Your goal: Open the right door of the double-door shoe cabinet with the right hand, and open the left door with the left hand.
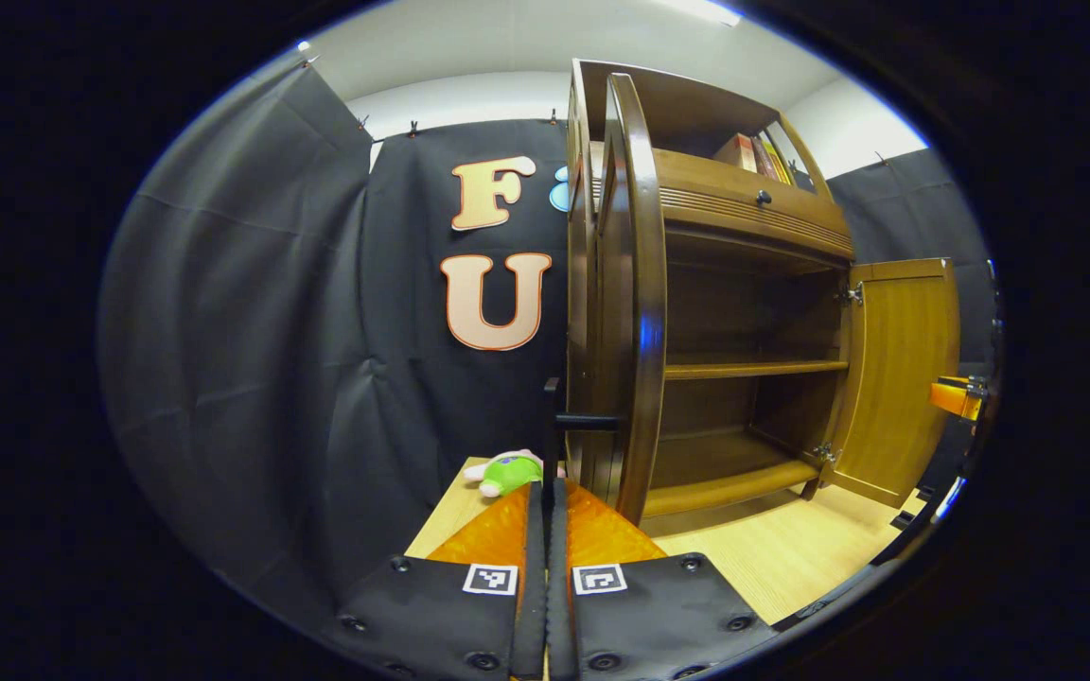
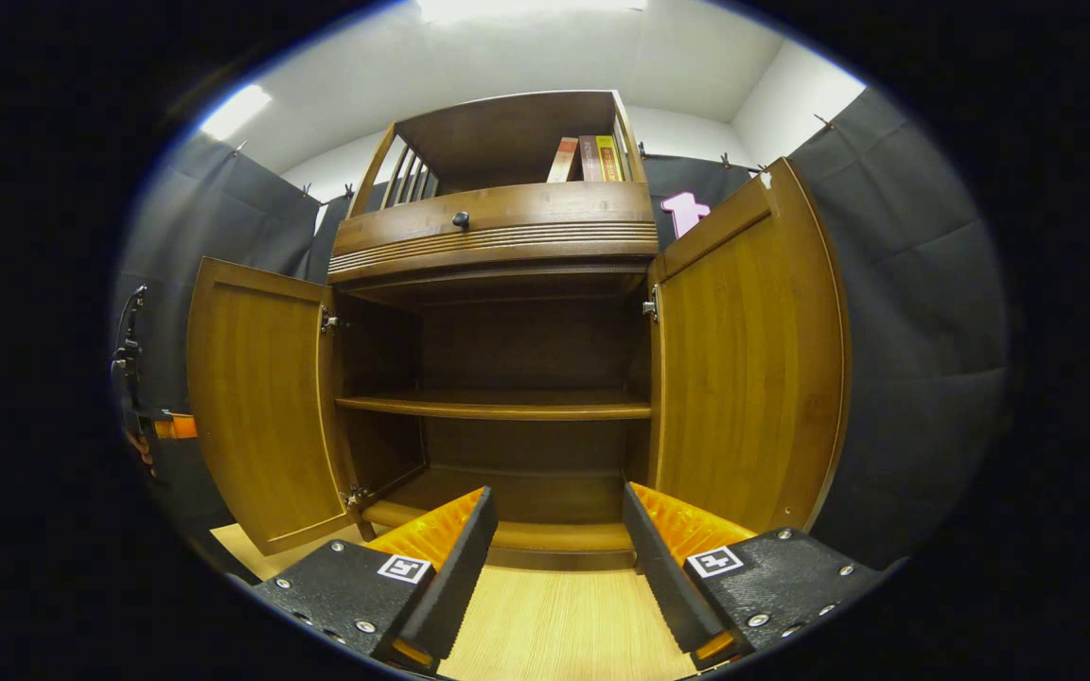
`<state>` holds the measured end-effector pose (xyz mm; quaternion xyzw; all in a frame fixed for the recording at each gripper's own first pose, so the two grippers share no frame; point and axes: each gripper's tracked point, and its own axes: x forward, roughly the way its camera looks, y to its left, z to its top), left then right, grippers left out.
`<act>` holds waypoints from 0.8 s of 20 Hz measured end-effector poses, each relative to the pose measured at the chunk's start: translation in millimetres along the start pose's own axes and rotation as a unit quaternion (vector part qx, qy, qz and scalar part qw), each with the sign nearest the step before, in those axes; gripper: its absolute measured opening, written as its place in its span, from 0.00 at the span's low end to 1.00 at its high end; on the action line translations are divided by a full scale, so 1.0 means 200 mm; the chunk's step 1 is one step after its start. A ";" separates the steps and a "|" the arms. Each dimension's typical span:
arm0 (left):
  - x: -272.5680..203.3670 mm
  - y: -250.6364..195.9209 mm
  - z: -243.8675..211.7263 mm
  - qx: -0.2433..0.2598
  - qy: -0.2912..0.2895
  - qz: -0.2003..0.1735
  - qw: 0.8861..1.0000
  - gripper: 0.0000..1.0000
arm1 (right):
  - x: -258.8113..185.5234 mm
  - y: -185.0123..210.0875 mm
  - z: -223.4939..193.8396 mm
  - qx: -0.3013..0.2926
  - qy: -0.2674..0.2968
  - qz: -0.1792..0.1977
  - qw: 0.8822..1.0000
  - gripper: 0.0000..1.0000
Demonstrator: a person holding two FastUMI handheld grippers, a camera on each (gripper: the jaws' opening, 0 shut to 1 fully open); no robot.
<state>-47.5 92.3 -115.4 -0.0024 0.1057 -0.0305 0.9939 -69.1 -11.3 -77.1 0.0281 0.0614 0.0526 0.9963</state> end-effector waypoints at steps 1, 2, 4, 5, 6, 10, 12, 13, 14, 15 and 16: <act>-0.03 0.00 0.01 0.001 -0.002 0.004 1.000 0.08 | 0.00 0.00 0.00 0.000 0.000 0.000 1.000 0.83; -0.05 0.01 0.02 0.006 -0.005 0.012 1.000 0.07 | 0.01 0.00 0.00 0.000 0.000 -0.001 1.000 0.83; -0.11 -0.02 0.06 0.016 -0.010 0.027 0.999 0.09 | 0.01 -0.02 0.00 0.002 0.002 -0.003 1.000 0.83; -0.14 -0.04 0.08 0.023 -0.013 0.035 0.999 0.08 | 0.02 -0.02 -0.01 0.003 0.004 -0.003 1.000 0.83; -0.16 -0.05 0.10 0.032 -0.014 0.047 0.998 0.08 | 0.02 -0.03 -0.01 0.004 0.004 -0.003 1.000 0.83; -0.21 -0.18 0.19 0.040 -0.024 0.059 0.997 0.08 | 0.02 -0.07 0.01 0.011 0.005 -0.009 1.000 0.83; -0.26 -0.31 0.29 0.037 -0.031 0.051 0.998 0.08 | 0.01 -0.10 0.04 0.011 0.002 -0.011 1.000 0.83; -0.27 -0.33 0.31 0.035 -0.036 0.048 0.998 0.09 | 0.02 -0.11 0.05 0.009 0.001 -0.013 1.000 0.83; -0.27 -0.37 0.35 0.034 -0.038 0.043 0.998 0.09 | 0.02 -0.12 0.07 0.008 -0.001 -0.014 1.000 0.83; -0.26 -0.38 0.35 0.032 -0.042 0.044 0.998 0.11 | 0.02 -0.13 0.08 0.008 -0.003 -0.015 1.000 0.83; -0.25 -0.41 0.38 0.026 -0.043 0.037 0.998 0.24 | 0.02 -0.14 0.10 0.008 -0.004 -0.014 1.000 0.83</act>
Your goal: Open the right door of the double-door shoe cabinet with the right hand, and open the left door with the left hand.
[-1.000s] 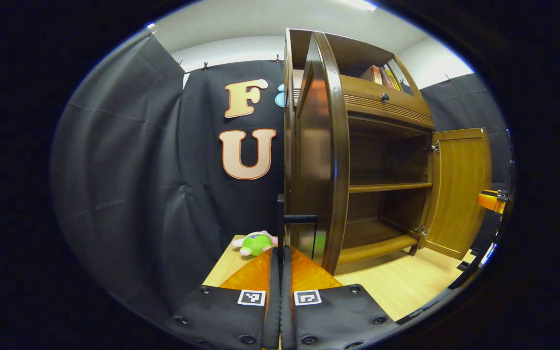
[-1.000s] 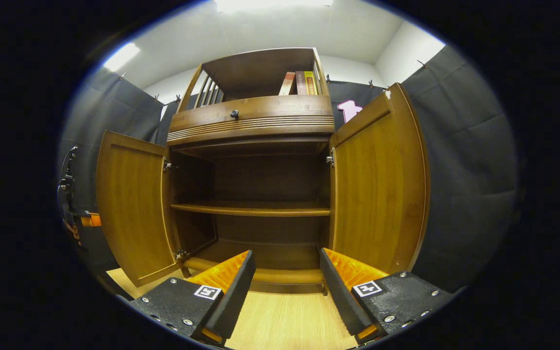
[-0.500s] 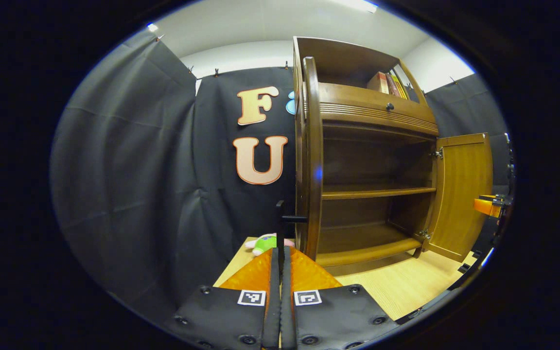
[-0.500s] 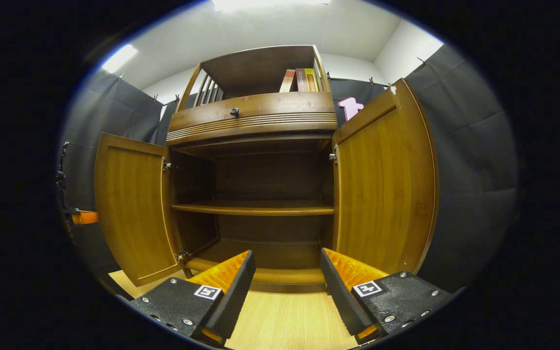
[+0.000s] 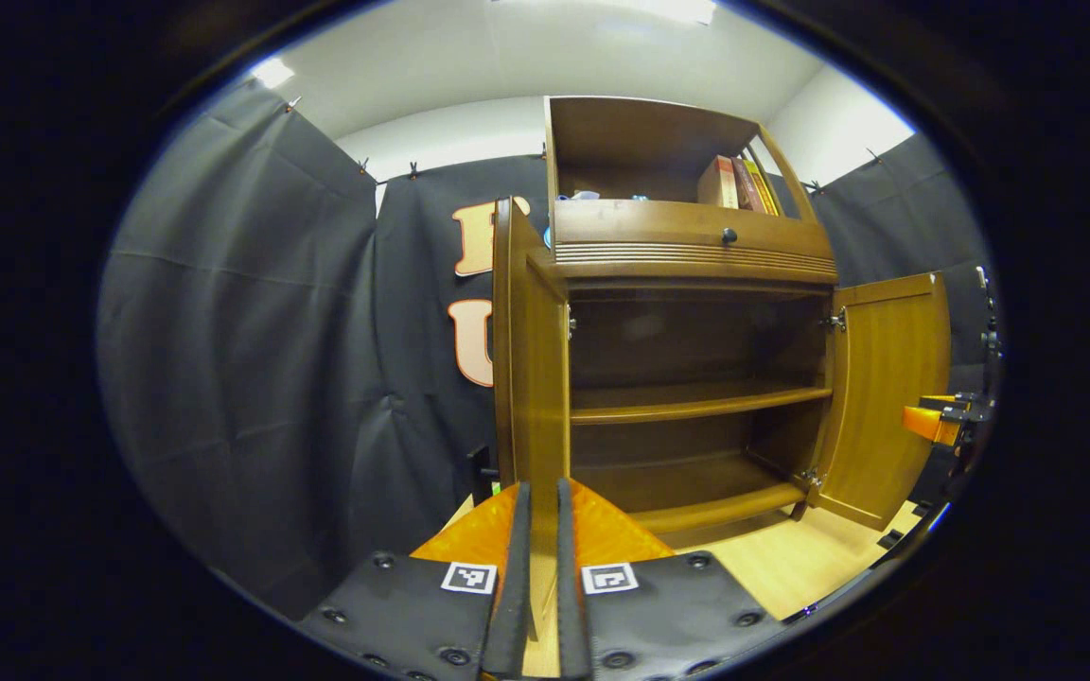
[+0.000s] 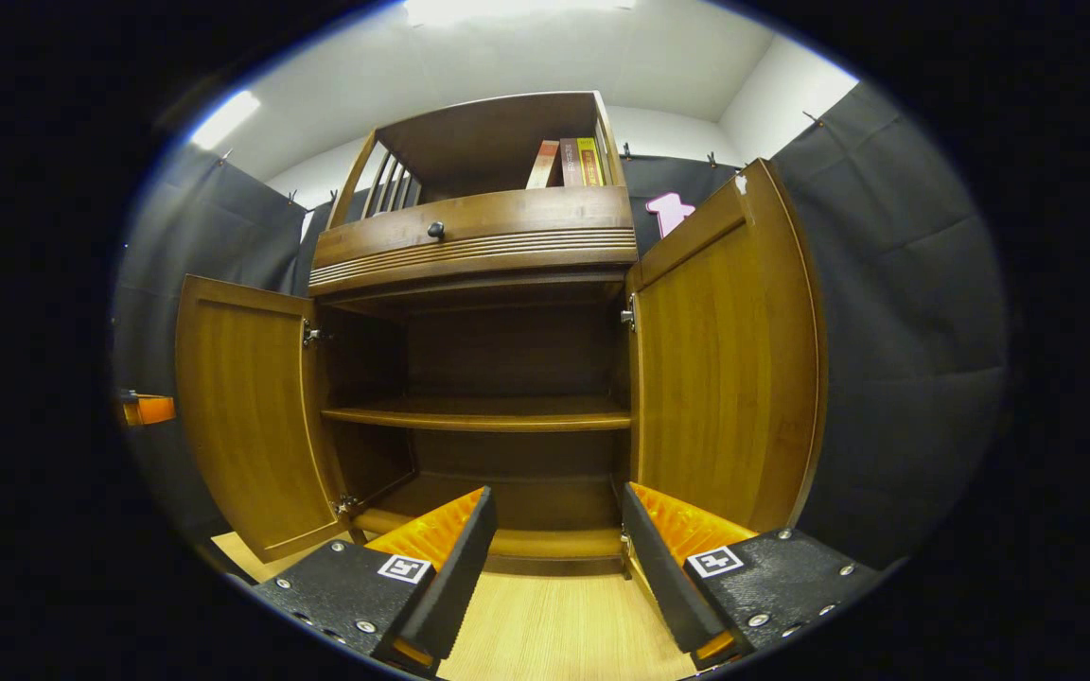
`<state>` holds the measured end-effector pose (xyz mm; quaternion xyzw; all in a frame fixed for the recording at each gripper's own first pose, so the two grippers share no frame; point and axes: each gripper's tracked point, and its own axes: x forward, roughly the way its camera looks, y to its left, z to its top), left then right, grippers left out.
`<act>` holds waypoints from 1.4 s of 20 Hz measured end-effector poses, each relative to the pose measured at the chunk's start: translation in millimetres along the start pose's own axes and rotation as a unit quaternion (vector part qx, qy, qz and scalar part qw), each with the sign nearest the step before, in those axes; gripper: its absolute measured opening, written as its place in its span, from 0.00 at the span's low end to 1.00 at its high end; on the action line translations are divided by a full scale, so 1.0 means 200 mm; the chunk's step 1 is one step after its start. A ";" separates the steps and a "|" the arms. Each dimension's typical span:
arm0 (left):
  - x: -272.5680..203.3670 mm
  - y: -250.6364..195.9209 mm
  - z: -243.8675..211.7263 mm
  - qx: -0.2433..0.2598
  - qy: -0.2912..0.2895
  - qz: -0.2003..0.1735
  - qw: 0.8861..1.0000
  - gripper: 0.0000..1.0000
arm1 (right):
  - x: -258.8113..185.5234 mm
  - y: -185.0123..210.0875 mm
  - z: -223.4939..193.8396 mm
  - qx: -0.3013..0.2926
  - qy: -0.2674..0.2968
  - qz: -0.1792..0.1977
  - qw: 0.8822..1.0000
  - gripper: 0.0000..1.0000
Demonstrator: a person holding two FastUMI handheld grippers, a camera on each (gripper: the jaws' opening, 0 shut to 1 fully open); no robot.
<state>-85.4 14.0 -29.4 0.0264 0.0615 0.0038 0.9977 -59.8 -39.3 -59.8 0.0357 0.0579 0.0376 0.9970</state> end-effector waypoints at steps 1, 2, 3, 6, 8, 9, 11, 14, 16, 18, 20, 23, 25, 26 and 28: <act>0.01 -0.04 0.00 -0.008 -0.001 -0.006 1.000 0.24 | 0.00 -0.01 0.01 0.000 -0.001 0.001 1.000 0.83; 0.02 -0.06 0.02 -0.012 -0.002 -0.009 1.000 0.24 | -0.01 -0.01 0.02 -0.001 -0.003 0.000 1.000 0.83; 0.02 -0.08 0.03 -0.014 -0.006 -0.008 1.000 0.25 | 0.00 -0.03 0.04 -0.003 -0.005 -0.001 1.000 0.89; 0.06 -0.15 0.07 -0.015 -0.013 -0.014 1.000 0.54 | 0.00 -0.06 0.08 -0.006 -0.012 -0.007 1.000 0.83; 0.08 -0.21 0.09 -0.016 -0.014 -0.023 1.000 0.62 | 0.00 -0.07 0.09 -0.007 -0.011 -0.008 1.000 0.84; 0.09 -0.24 0.11 -0.016 -0.018 -0.028 0.999 0.65 | 0.00 -0.08 0.10 -0.006 -0.011 -0.008 1.000 0.84; 0.11 -0.27 0.14 -0.011 -0.025 -0.033 0.999 0.71 | 0.00 -0.10 0.10 -0.003 -0.011 -0.009 1.000 0.94; 0.12 -0.33 0.18 -0.013 -0.035 -0.045 0.998 0.77 | 0.01 -0.14 0.12 -0.001 -0.009 -0.014 1.000 0.85; 0.14 -0.36 0.22 -0.008 -0.044 -0.047 0.998 0.92 | 0.01 -0.17 0.14 -0.002 -0.013 -0.020 1.000 0.99; 0.15 -0.38 0.25 -0.005 -0.050 -0.048 0.998 0.99 | 0.02 -0.19 0.16 -0.004 -0.018 -0.026 0.999 1.00; 0.16 -0.42 0.26 -0.003 -0.052 -0.055 0.997 0.99 | 0.02 -0.21 0.16 -0.003 -0.019 -0.026 0.999 1.00; 0.20 -0.43 0.28 0.000 -0.052 -0.055 0.997 0.99 | 0.04 -0.22 0.17 -0.002 -0.020 -0.026 0.999 1.00; 0.22 -0.45 0.28 -0.001 -0.050 -0.056 0.997 0.99 | 0.05 -0.24 0.17 -0.001 -0.020 -0.029 0.999 1.00; 0.23 -0.45 0.27 -0.001 -0.050 -0.057 0.997 0.99 | 0.06 -0.24 0.17 -0.001 -0.020 -0.029 0.999 1.00; 0.25 -0.47 0.26 -0.001 -0.048 -0.059 0.997 0.99 | 0.07 -0.24 0.15 0.000 -0.016 -0.030 0.999 1.00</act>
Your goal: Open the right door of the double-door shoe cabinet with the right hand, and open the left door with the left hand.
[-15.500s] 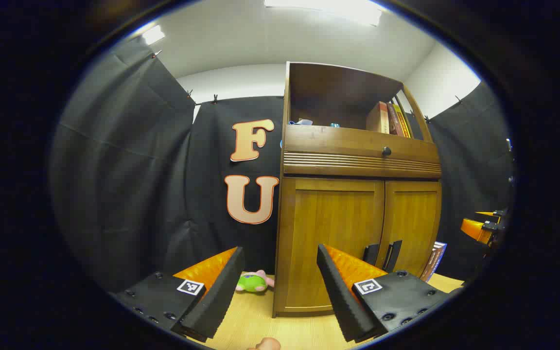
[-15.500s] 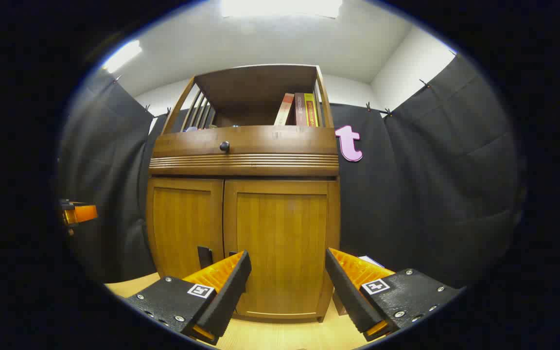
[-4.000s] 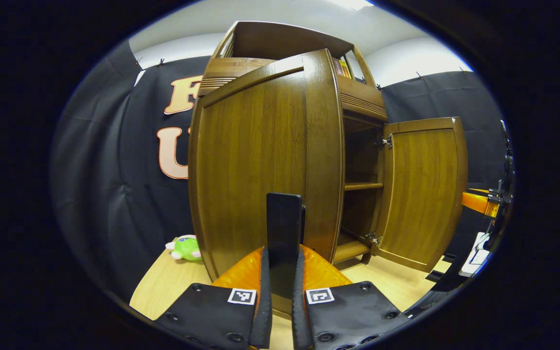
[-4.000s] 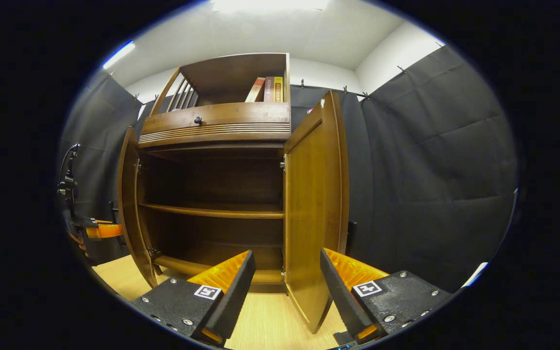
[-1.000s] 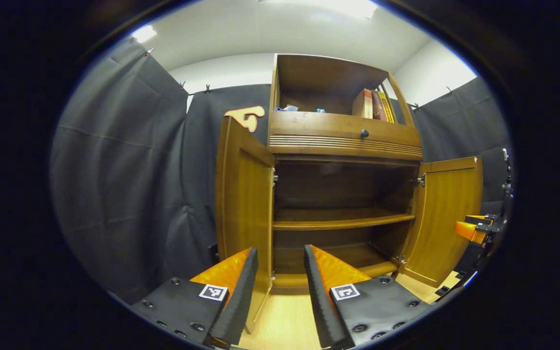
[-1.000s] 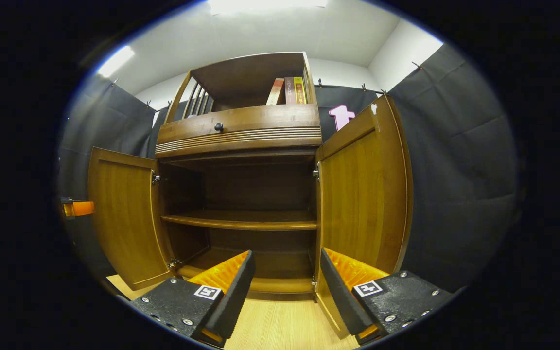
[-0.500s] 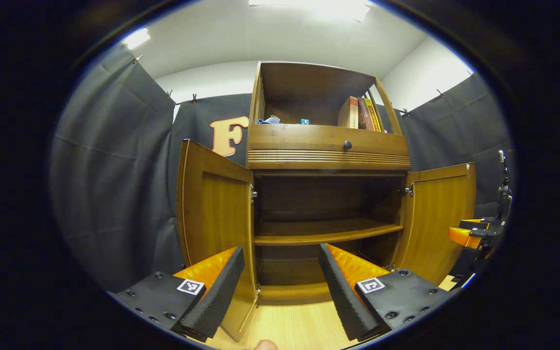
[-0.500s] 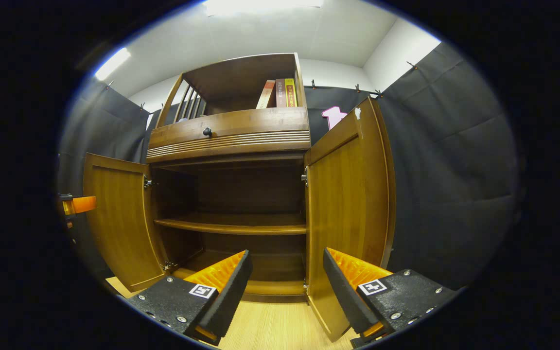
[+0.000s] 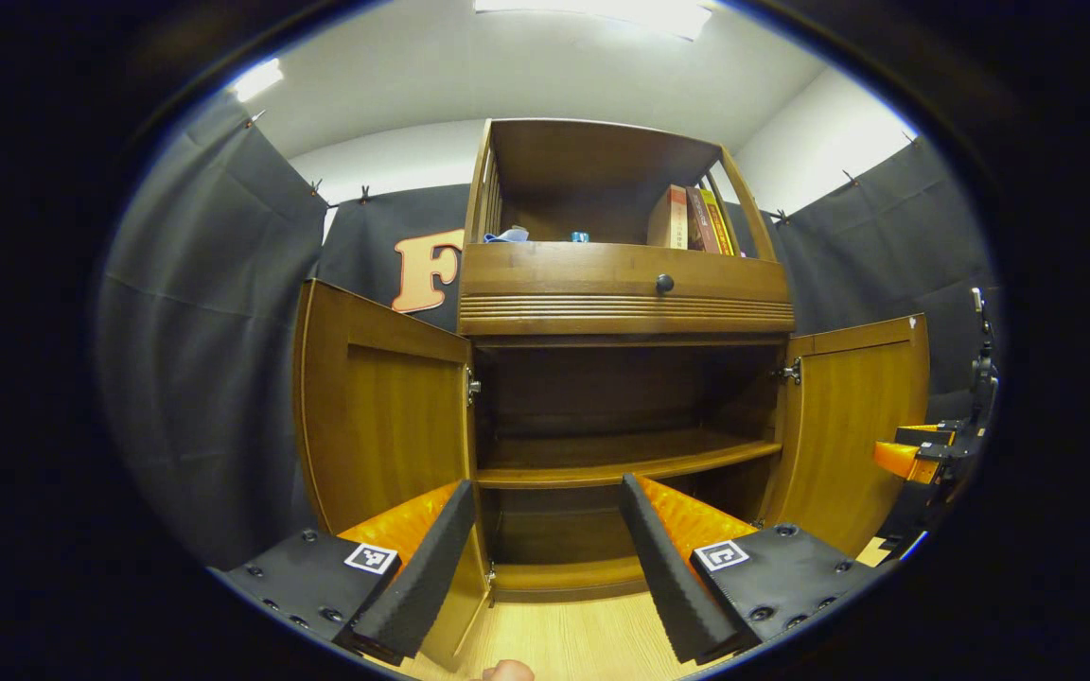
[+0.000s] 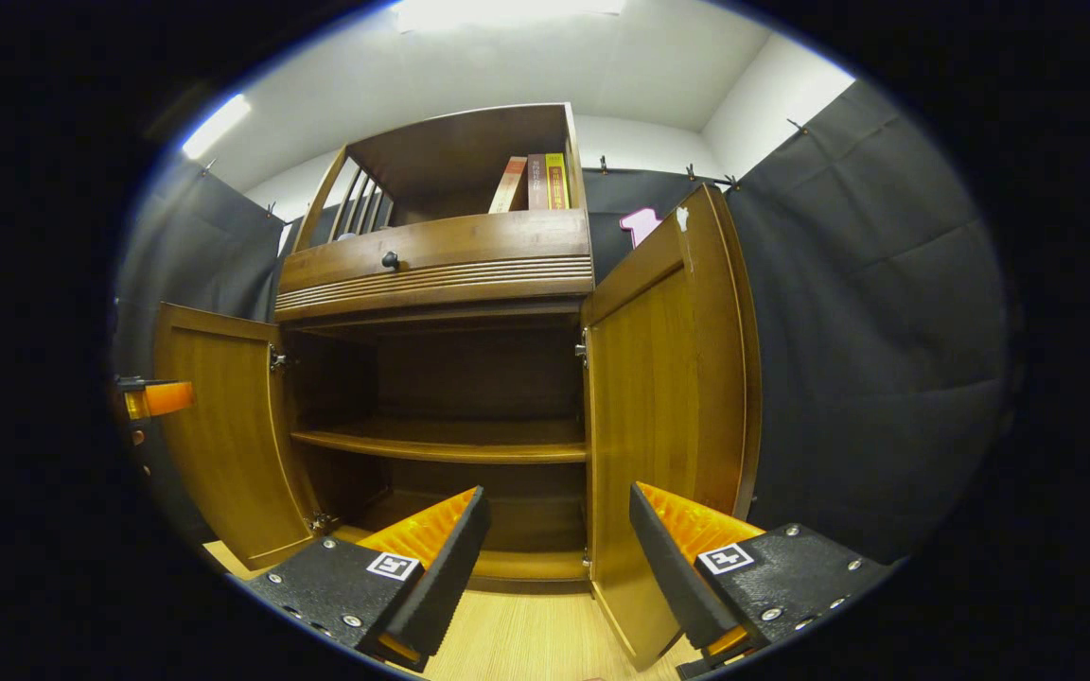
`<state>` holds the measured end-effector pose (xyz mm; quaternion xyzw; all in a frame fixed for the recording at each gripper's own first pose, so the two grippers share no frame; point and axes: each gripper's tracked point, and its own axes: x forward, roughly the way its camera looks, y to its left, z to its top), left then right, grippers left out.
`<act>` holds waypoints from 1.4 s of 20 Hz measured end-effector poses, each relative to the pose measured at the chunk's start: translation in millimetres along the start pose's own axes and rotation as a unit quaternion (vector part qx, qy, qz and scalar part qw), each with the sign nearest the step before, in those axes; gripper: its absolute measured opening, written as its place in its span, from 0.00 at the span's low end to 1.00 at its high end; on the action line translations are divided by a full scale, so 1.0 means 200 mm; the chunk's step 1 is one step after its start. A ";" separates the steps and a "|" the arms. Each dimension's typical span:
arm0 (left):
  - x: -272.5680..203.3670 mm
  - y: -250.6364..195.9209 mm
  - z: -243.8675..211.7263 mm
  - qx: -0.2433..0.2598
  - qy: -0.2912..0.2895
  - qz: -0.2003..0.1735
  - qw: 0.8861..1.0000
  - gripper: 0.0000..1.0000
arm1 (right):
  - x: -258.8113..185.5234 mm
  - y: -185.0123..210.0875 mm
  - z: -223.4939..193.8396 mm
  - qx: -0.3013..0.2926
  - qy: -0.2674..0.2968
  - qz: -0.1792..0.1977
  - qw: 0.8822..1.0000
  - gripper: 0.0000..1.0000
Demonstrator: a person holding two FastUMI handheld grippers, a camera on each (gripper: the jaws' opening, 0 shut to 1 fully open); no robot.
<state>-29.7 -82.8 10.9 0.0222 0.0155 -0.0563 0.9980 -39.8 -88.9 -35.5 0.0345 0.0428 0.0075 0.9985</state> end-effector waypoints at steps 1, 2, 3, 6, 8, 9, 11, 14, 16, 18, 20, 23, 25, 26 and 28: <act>0.01 -0.01 0.00 0.001 0.001 -0.001 1.000 0.99 | 0.00 0.00 -0.01 0.000 0.002 0.000 1.000 1.00; 0.01 -0.01 -0.01 0.002 0.001 -0.003 1.000 0.99 | 0.01 0.00 -0.02 0.000 0.004 0.000 1.000 1.00; 0.02 -0.02 -0.02 0.004 0.002 -0.004 1.000 0.99 | 0.01 0.00 -0.03 0.000 0.006 0.000 1.000 1.00; 0.02 -0.02 -0.02 0.002 0.002 -0.006 1.000 0.99 | 0.02 0.00 -0.04 0.000 0.007 -0.001 1.000 0.92; 0.02 -0.01 -0.03 0.001 0.003 -0.003 1.000 0.98 | 0.02 0.00 -0.04 0.000 0.006 -0.002 1.000 0.92; 0.02 0.00 -0.03 0.001 0.003 -0.001 1.000 0.99 | 0.02 0.01 -0.03 -0.001 0.004 -0.002 1.000 0.92; 0.02 0.01 -0.04 0.000 0.004 0.001 1.000 0.99 | 0.02 0.01 -0.03 -0.002 0.003 -0.002 1.000 0.92; 0.02 0.03 -0.04 0.001 0.004 0.003 1.000 0.99 | 0.02 0.02 -0.03 -0.001 0.002 0.000 1.000 0.92; 0.01 0.03 -0.03 0.002 0.002 0.003 1.000 0.99 | 0.02 0.02 -0.03 -0.002 0.002 -0.002 1.000 0.92; 0.00 0.03 -0.03 0.004 0.000 0.003 1.000 0.99 | 0.02 0.02 -0.03 -0.001 0.003 -0.001 1.000 0.95; -0.01 0.03 -0.03 0.004 -0.001 0.002 1.000 0.99 | 0.03 0.03 -0.04 -0.001 0.004 -0.001 1.000 1.00; -0.01 0.03 -0.04 0.004 0.001 0.002 1.000 0.99 | 0.02 0.05 -0.05 -0.002 0.006 0.003 1.000 1.00; -0.01 0.04 -0.05 0.004 0.003 0.003 1.000 0.99 | 0.03 0.05 -0.06 -0.004 0.007 0.004 1.000 1.00; -0.01 0.04 -0.05 0.003 0.003 0.004 1.000 0.99 | 0.03 0.05 -0.06 -0.004 0.007 0.004 1.000 1.00; 0.00 0.05 -0.06 0.001 0.005 0.005 1.000 0.99 | 0.03 0.05 -0.06 -0.003 0.006 0.004 1.000 1.00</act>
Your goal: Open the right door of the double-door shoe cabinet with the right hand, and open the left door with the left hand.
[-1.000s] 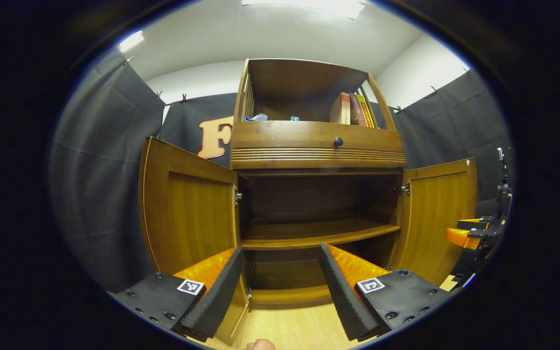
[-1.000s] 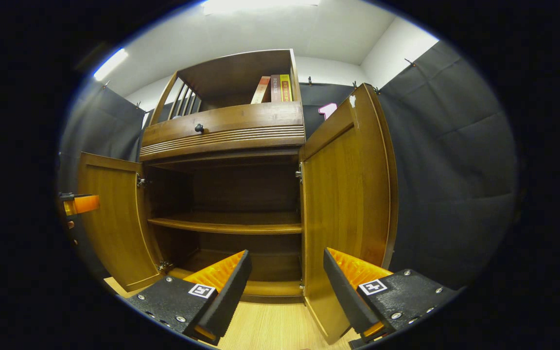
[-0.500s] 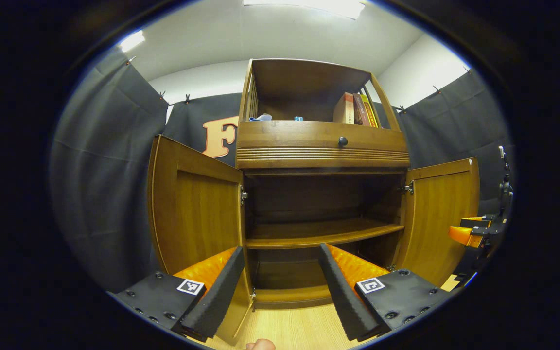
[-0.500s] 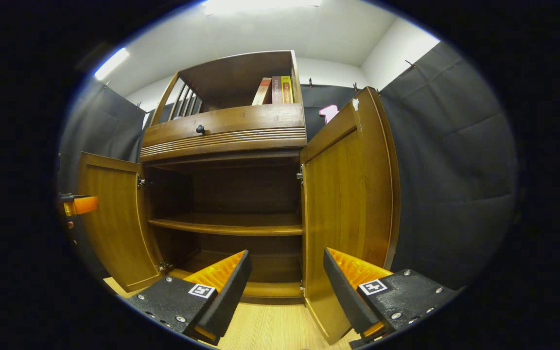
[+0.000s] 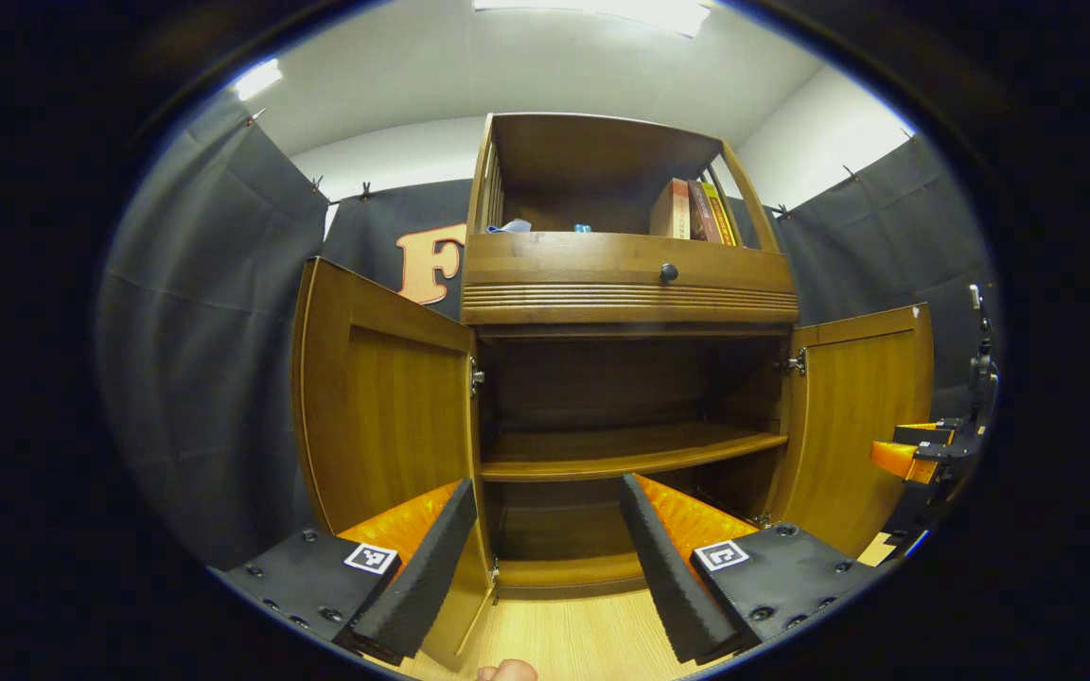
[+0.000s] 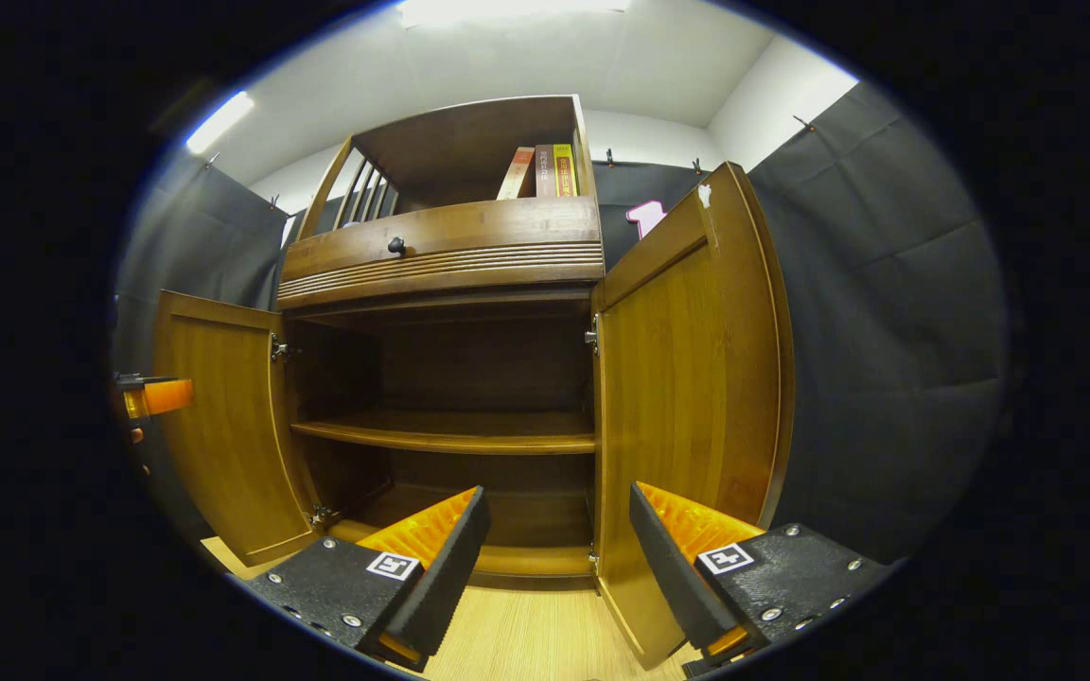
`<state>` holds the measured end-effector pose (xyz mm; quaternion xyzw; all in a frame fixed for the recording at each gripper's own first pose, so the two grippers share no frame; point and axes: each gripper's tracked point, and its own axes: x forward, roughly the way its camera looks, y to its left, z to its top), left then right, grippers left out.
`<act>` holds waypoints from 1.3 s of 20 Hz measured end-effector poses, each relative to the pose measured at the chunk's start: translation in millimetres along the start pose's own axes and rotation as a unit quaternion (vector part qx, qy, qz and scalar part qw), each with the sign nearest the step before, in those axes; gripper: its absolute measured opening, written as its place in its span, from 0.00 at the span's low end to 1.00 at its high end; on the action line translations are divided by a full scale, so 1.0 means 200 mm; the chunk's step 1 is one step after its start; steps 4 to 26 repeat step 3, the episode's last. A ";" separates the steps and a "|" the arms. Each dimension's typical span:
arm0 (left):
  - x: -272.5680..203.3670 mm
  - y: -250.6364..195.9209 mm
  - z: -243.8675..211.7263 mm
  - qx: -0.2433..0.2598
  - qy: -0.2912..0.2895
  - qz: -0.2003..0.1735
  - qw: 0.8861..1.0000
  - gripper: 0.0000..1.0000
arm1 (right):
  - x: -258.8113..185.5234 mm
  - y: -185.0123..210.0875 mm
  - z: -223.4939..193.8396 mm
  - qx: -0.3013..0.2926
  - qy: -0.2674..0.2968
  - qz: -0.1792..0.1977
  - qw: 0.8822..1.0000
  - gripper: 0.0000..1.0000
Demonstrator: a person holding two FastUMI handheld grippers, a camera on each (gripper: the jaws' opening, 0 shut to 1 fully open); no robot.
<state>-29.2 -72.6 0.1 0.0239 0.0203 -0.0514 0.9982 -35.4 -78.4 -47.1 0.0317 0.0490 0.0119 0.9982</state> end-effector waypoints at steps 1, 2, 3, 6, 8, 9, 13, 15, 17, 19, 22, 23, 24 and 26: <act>0.00 0.00 0.00 0.000 0.001 0.001 1.000 0.99 | 0.00 0.00 0.00 0.000 0.000 0.000 1.000 1.00; 0.00 0.00 0.00 0.000 0.001 0.001 1.000 0.99 | 0.01 0.00 0.00 0.000 0.000 -0.001 1.000 1.00; 0.00 0.00 -0.01 0.001 0.001 0.001 1.000 0.98 | 0.01 -0.01 -0.01 0.000 0.000 -0.002 1.000 1.00; 0.00 0.00 -0.01 0.001 0.001 0.001 1.000 0.98 | 0.01 -0.01 -0.01 0.000 0.000 -0.002 1.000 1.00; 0.00 0.00 -0.01 0.001 0.001 0.001 1.000 0.98 | 0.01 -0.01 -0.01 0.000 0.000 -0.002 1.000 1.00; 0.00 0.00 -0.01 0.001 0.001 0.001 1.000 0.98 | 0.01 -0.01 -0.01 0.000 0.000 -0.002 1.000 1.00; 0.00 0.00 -0.01 0.001 0.001 0.001 1.000 0.98 | 0.01 -0.01 -0.01 0.000 0.000 -0.002 1.000 1.00; 0.00 0.00 -0.01 0.001 0.001 0.001 1.000 0.98 | 0.01 -0.01 -0.01 0.000 0.000 -0.002 1.000 1.00; 0.00 0.00 -0.01 0.001 0.001 0.001 1.000 0.98 | 0.01 -0.01 -0.01 0.000 0.000 -0.002 1.000 1.00; 0.00 0.00 -0.01 0.001 0.001 0.001 1.000 0.98 | 0.01 -0.01 -0.01 0.000 0.000 -0.002 1.000 1.00; 0.00 0.00 -0.01 0.001 0.001 0.001 1.000 0.98 | 0.01 -0.01 -0.01 0.000 0.000 -0.002 1.000 1.00; 0.00 0.00 -0.01 0.001 0.001 0.001 1.000 0.98 | 0.01 -0.01 -0.01 0.000 0.000 -0.002 1.000 1.00; 0.00 0.00 -0.01 0.001 0.001 0.001 1.000 0.98 | 0.01 -0.01 -0.01 0.000 0.000 -0.002 1.000 1.00; 0.00 0.00 -0.01 0.001 0.001 0.001 1.000 0.98 | 0.01 -0.01 -0.01 0.000 0.000 -0.002 1.000 1.00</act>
